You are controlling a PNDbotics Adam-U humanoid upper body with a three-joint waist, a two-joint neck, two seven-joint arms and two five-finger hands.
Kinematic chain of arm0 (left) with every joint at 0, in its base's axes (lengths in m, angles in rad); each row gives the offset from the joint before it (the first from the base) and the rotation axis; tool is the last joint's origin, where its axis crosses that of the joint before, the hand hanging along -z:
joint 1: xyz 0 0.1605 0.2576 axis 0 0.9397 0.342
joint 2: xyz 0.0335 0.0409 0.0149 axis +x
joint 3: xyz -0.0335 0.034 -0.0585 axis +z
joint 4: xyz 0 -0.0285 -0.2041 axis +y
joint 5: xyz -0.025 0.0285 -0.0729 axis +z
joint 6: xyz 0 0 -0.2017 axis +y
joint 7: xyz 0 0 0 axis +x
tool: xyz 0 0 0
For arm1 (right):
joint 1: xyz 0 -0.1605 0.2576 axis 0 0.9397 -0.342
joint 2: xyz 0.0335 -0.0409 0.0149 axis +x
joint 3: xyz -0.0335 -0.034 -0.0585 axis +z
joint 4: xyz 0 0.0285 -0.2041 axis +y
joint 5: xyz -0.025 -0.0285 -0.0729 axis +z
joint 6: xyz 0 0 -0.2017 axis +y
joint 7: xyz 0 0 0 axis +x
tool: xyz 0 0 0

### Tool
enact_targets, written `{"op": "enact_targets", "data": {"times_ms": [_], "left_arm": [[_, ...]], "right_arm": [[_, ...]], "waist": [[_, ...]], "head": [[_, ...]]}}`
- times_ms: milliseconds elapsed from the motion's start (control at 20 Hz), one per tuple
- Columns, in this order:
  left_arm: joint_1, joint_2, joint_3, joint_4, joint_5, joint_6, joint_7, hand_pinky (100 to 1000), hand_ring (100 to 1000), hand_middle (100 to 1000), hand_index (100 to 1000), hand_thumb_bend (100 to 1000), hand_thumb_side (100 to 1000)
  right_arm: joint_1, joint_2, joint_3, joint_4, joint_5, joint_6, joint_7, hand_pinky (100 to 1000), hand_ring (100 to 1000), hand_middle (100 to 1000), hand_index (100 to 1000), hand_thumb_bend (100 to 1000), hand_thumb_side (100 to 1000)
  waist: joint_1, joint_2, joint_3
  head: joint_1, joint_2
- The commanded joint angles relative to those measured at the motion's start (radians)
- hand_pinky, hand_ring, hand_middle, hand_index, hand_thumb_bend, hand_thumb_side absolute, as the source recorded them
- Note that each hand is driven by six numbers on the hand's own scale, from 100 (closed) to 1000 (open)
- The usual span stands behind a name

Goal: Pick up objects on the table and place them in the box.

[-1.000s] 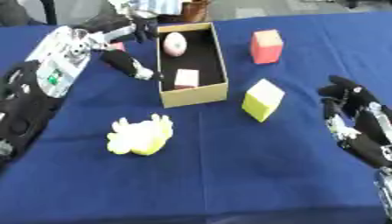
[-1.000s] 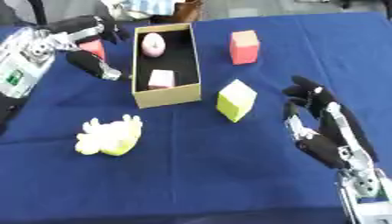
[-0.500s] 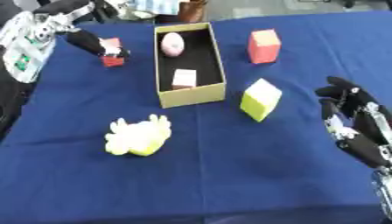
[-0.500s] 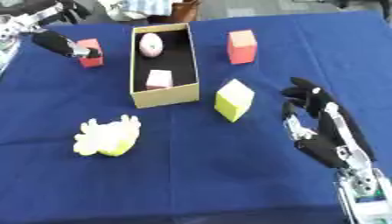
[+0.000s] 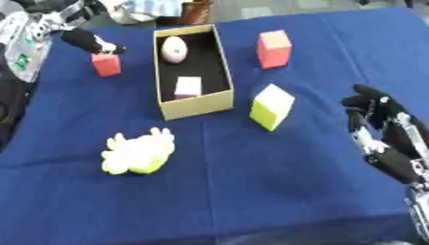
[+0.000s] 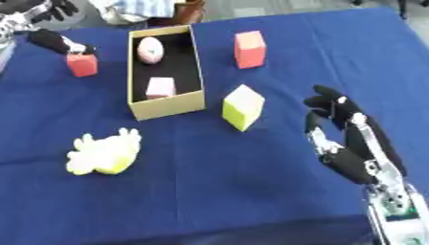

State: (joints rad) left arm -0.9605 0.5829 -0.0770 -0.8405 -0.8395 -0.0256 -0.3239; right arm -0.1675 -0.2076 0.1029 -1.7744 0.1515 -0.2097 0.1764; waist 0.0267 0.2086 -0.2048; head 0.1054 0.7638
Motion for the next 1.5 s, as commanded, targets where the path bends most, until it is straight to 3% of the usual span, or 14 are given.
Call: {"op": "enact_targets", "data": {"times_ms": [50, 300, 650, 750, 950, 1250, 1500], "left_arm": [[-0.034, 0.026, 0.047, 0.064, -0.041, 0.002, 0.04, 836, 792, 787, 872, 606, 339], [-0.055, 0.025, 0.084, 0.168, -0.096, 0.025, 0.102, 836, 793, 787, 873, 598, 325], [-0.053, 0.028, 0.097, 0.204, -0.107, 0.032, 0.151, 828, 784, 774, 864, 559, 305], [-0.051, 0.027, 0.095, 0.209, -0.103, 0.031, 0.149, 818, 765, 748, 843, 505, 286], [-0.05, 0.026, 0.09, 0.213, -0.099, 0.029, 0.121, 784, 696, 612, 750, 364, 188], [-0.049, 0.034, 0.086, 0.189, -0.095, 0.018, 0.067, 724, 590, 476, 623, 293, 145], [-0.043, 0.056, 0.077, 0.104, -0.067, 0.004, 0.061, 712, 578, 463, 612, 271, 128]], "right_arm": [[-0.017, -0.018, 0.0, -0.011, -0.003, -0.003, 0.003, 820, 831, 716, 902, 100, 458], [-0.032, -0.021, 0.002, -0.016, -0.003, -0.003, 0.002, 820, 831, 716, 902, 100, 456], [-0.037, -0.021, 0.004, -0.018, -0.003, -0.003, 0.005, 820, 831, 716, 902, 100, 453], [-0.038, -0.021, 0.004, -0.018, -0.004, -0.003, 0.006, 820, 831, 716, 902, 100, 453], [-0.039, -0.02, 0.004, -0.018, -0.004, -0.003, 0.007, 820, 831, 715, 902, 100, 453], [-0.038, -0.019, 0.002, -0.015, -0.004, -0.003, 0.006, 820, 831, 715, 902, 100, 452], [-0.036, -0.018, -0.001, -0.014, -0.004, -0.002, 0.005, 820, 831, 715, 902, 100, 450]], "waist": [[0.017, 0.016, -0.023], [0.023, 0.042, -0.046], [0.021, 0.051, -0.053], [0.02, 0.051, -0.053], [0.02, 0.05, -0.051], [0.019, 0.044, -0.047], [0.019, 0.035, -0.041]], "head": [[0.011, -0.032], [0.018, -0.055], [0.018, -0.061], [0.018, -0.061], [0.019, -0.059], [0.018, -0.057], [0.011, -0.053]]}}
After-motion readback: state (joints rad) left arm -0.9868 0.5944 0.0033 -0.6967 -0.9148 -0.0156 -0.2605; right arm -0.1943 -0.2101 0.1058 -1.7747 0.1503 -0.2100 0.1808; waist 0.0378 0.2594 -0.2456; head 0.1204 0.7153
